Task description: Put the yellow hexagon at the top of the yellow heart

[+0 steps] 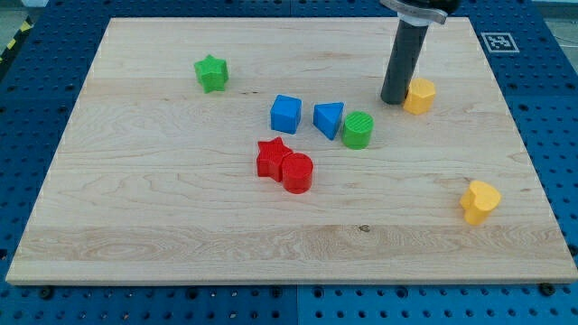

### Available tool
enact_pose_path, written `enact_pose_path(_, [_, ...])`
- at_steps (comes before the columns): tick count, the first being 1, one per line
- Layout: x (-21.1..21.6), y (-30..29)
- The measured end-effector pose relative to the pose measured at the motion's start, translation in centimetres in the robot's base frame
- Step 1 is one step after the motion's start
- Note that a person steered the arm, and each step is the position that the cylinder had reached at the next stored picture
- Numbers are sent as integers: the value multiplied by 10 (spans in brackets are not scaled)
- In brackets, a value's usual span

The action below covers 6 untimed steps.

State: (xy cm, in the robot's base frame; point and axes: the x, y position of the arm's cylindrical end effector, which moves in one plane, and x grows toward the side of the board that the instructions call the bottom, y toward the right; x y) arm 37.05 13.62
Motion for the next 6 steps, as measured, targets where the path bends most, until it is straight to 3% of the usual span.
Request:
enact_pose_path(1, [-32,-15])
enact_pose_path(2, [-25,33])
enact_pose_path(3, [42,41])
enact_pose_path(4, [68,42])
enact_pose_path(6, [51,34])
